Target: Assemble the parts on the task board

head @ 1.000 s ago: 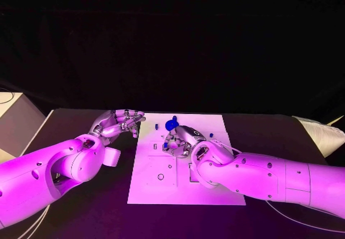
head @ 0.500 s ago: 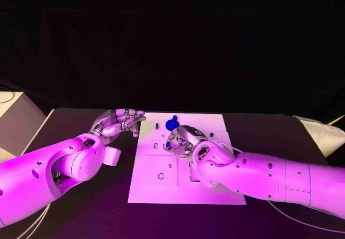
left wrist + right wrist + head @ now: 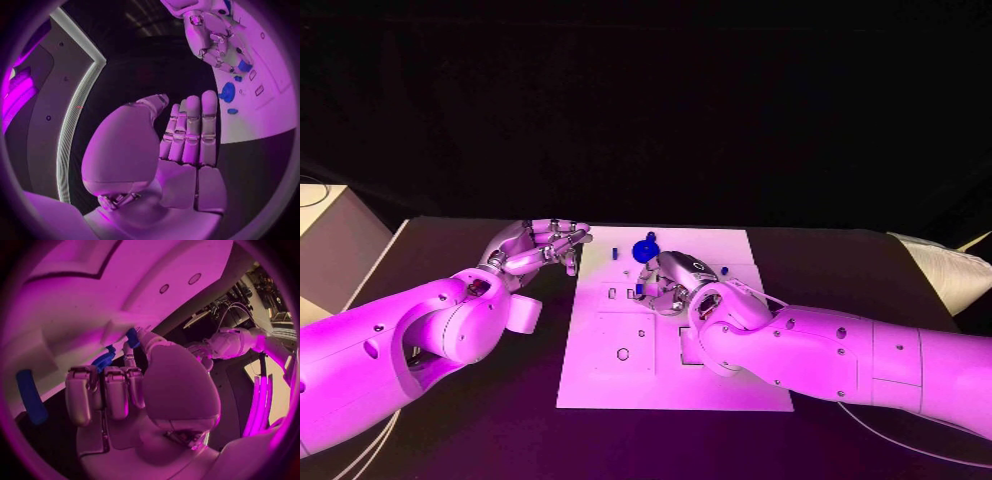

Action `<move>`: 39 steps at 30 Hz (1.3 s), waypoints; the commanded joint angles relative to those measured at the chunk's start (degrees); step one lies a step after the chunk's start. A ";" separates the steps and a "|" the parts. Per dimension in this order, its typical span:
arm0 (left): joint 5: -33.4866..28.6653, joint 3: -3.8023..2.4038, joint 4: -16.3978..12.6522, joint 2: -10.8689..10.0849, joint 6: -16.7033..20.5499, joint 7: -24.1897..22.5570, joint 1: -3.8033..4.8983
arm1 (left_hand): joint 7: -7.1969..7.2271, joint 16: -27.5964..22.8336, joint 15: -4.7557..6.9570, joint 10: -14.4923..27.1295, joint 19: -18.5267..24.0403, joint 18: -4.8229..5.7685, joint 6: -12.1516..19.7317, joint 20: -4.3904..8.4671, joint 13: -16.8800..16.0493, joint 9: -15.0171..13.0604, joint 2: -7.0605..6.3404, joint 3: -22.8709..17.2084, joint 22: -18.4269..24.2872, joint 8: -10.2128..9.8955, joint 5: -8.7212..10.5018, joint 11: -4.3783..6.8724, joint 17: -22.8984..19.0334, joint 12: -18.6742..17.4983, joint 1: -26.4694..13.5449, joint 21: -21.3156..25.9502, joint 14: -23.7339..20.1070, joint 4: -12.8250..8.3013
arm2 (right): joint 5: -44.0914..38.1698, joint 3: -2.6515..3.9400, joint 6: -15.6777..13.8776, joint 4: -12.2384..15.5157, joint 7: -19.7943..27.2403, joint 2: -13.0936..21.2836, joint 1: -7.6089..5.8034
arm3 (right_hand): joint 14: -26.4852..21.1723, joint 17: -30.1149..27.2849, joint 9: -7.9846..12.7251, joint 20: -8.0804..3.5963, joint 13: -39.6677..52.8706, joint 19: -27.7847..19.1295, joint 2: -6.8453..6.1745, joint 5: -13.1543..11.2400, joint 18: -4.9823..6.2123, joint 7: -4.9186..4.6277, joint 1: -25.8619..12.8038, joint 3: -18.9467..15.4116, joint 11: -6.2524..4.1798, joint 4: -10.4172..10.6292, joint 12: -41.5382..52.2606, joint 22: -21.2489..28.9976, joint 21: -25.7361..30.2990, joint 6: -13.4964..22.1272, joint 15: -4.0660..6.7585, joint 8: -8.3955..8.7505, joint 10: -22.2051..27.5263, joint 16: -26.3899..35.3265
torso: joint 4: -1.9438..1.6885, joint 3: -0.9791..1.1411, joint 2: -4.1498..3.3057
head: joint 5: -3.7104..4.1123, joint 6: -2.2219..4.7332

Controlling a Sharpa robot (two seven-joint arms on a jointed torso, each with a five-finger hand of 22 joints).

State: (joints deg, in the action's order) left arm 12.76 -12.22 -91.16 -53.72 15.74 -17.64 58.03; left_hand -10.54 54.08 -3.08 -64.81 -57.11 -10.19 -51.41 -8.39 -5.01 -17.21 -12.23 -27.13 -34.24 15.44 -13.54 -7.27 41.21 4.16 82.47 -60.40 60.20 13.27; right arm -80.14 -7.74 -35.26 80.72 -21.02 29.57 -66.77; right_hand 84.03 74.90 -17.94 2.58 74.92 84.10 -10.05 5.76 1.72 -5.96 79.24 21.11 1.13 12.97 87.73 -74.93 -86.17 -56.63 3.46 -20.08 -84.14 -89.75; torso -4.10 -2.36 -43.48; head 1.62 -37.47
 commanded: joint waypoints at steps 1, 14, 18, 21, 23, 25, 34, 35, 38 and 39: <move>-0.22 -0.03 -0.15 0.04 -1.00 -0.23 -0.01 | -0.08 0.37 0.00 0.28 0.28 -0.34 0.34 -0.11 -0.06 -0.06 -0.05 -0.23 -0.06 -0.11 0.22 0.06 -0.10 0.24 -0.43 -0.32 -0.37 0.02 | -0.84 -0.05 1.38 -0.28 -0.45 -0.16 0.12 | 5.97 15.10 0.00 0.19 12.93 4.30 -0.38 0.27 -0.58 0.18 -0.48 -0.12 0.20 0.00 -0.03 -11.07 0.09 0.27 -0.58 -0.14 -3.64 -0.25 | 0.05 -0.01 0.00 | -0.05 -0.06; -0.22 -0.03 -0.19 -0.05 -0.98 -0.23 -0.01 | -0.08 0.37 0.00 0.28 0.28 -0.34 0.34 -0.11 -0.06 -0.06 -0.05 -0.23 -0.06 -0.11 0.22 0.06 -0.10 0.24 -0.43 -0.32 -0.37 0.02 | -0.83 -0.11 2.10 -0.49 -0.48 -0.21 0.20 | 5.97 15.10 0.24 0.60 12.52 4.29 -1.41 -0.06 -0.57 -0.22 -1.11 -0.75 0.54 0.14 -0.50 -11.02 0.17 1.04 -1.00 -0.04 -3.18 -0.25 | 0.04 -0.02 0.02 | -0.04 -0.35; -0.22 -0.03 -0.18 -0.09 -0.97 -0.22 -0.02 | -0.08 0.37 0.00 0.28 0.28 -0.34 0.34 -0.11 -0.06 -0.06 -0.05 -0.23 -0.06 -0.11 0.22 0.06 -0.10 0.24 -0.43 -0.32 -0.37 0.02 | -0.82 -0.13 1.78 -0.46 -0.25 -0.14 0.21 | 5.97 15.10 0.63 1.02 12.16 4.26 -2.28 -0.40 -0.55 -0.86 -1.08 -1.38 1.09 0.00 -0.93 -10.96 0.26 2.34 -1.49 0.44 -2.73 -0.25 | 0.04 0.02 0.00 | -0.05 -0.34; -0.22 -0.03 -0.18 -0.09 -0.97 -0.21 -0.02 | -0.08 0.37 0.00 0.28 0.28 -0.34 0.34 -0.11 -0.06 -0.06 -0.05 -0.23 -0.06 -0.11 0.22 0.06 -0.10 0.24 -0.43 -0.32 -0.37 0.02 | -0.81 -0.13 1.56 -0.44 -0.08 -0.13 0.21 | 5.97 15.10 0.83 1.23 11.94 4.26 -2.47 -0.48 -0.55 -1.13 -1.07 -1.66 1.34 0.02 -1.18 -10.97 0.27 2.93 -1.73 0.71 -2.46 -0.25 | 0.06 0.02 0.02 | -0.05 -0.38; -0.22 -0.03 -0.17 -0.09 -0.98 -0.21 -0.02 | -0.08 0.37 0.00 0.28 0.28 -0.34 0.34 -0.11 -0.06 -0.06 -0.05 -0.23 -0.06 -0.11 0.22 0.06 -0.10 0.24 -0.43 -0.32 -0.37 0.02 | -0.77 -0.14 1.49 -0.43 0.05 -0.11 0.21 | 5.97 15.10 0.90 1.32 11.84 4.24 -2.58 -0.52 -0.54 -1.23 -1.06 -1.82 1.44 0.02 -1.29 -10.93 0.32 3.11 -1.81 0.78 -2.34 -0.25 | 0.04 0.01 0.03 | -0.03 -0.43; -0.22 -0.03 -0.17 -0.09 -0.97 -0.21 -0.02 | -0.08 0.37 0.00 0.28 0.28 -0.34 0.34 -0.11 -0.06 -0.06 -0.05 -0.23 -0.06 -0.11 0.22 0.06 -0.10 0.24 -0.43 -0.32 -0.37 0.02 | -0.74 -0.14 1.43 -0.41 0.15 -0.09 0.21 | 5.97 15.10 0.93 1.36 11.79 4.25 -2.65 -0.54 -0.54 -1.29 -1.06 -1.92 1.49 0.02 -1.36 -10.95 0.29 3.21 -1.86 0.82 -2.28 -0.25 | 0.02 0.02 0.02 | 0.00 -0.45; -0.22 -0.03 -0.12 -0.07 -0.95 -0.19 -0.04 | -0.08 0.43 -0.01 0.35 0.38 -0.34 0.41 -0.12 -0.08 -0.20 -0.04 -0.23 -0.14 -0.12 0.21 0.05 -0.17 0.25 -0.51 -0.50 -0.39 0.03 | -0.44 -0.15 0.17 -0.35 0.79 0.02 0.21 | 5.97 15.10 1.72 2.12 9.63 4.13 -2.89 -0.97 -0.46 -2.29 -0.85 -3.49 2.40 0.34 -3.81 -10.70 0.60 5.55 -2.67 1.95 0.26 -0.25 | 0.05 0.02 0.02 | 0.00 -0.36; -0.22 -0.03 -0.11 -0.06 -0.95 -0.19 -0.04 | -0.08 0.43 -0.01 0.35 0.38 -0.34 0.41 -0.12 -0.08 -0.20 -0.04 -0.23 -0.14 -0.12 0.21 0.05 -0.17 0.25 -0.51 -0.50 -0.39 0.03 | -0.40 -0.15 -0.02 -0.33 0.86 0.05 0.21 | 5.97 15.10 2.09 2.50 8.79 4.08 -2.95 -2.27 -0.44 -2.84 -1.30 -4.66 2.89 0.97 -4.76 -10.63 0.70 6.67 -3.10 2.56 1.24 -0.25 | 0.05 0.01 0.02 | 0.00 -0.36; -0.22 -0.03 -0.10 -0.06 -0.94 -0.19 -0.04 | -0.08 0.43 -0.01 0.35 0.38 -0.34 0.41 -0.12 -0.08 -0.20 -0.04 -0.23 -0.14 -0.12 0.21 0.05 -0.17 0.25 -0.51 -0.50 -0.39 0.03 | -0.24 -0.15 -0.69 -0.19 1.20 0.18 0.21 | 5.97 15.10 2.50 3.08 8.28 4.06 -2.80 -2.81 -0.42 -3.31 -1.34 -8.61 3.34 2.59 -5.26 -10.63 0.75 7.53 -3.62 3.07 1.81 -0.25 | 0.05 0.02 0.02 | 0.00 -0.35; -0.22 -0.03 -0.10 -0.06 -0.94 -0.19 -0.05 | -0.08 0.43 -0.01 0.35 0.38 -0.34 0.41 -0.12 -0.08 -0.20 -0.04 -0.23 -0.14 -0.12 0.21 0.05 -0.17 0.25 -0.51 -0.50 -0.39 0.03 | -0.17 -0.15 -0.89 -0.12 1.34 0.23 0.21 | 5.97 15.10 2.61 3.20 8.19 4.06 -2.63 -2.73 -0.42 -3.41 -1.09 -10.15 3.39 3.12 -5.32 -10.66 0.74 7.68 -3.69 3.16 1.90 -0.25 | 0.05 0.03 0.00 | 0.00 -0.33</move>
State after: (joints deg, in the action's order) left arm 12.76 -12.22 -91.15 -53.86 15.70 -17.57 57.99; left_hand -10.54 54.31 -3.09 -64.82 -57.12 -10.19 -51.41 -8.40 -5.04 -17.36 -12.23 -27.13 -34.33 15.44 -13.54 -7.28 41.10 4.16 82.47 -60.69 60.20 13.27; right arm -80.21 -7.88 -35.13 80.43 -20.81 29.76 -66.60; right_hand 84.02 74.91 -15.35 5.51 74.95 84.07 -12.75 3.08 1.71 -9.51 78.06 11.02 4.43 15.92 82.76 -74.91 -85.64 -49.22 -0.02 -17.13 -82.50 -89.75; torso -4.05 -2.34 -43.46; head 1.63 -37.82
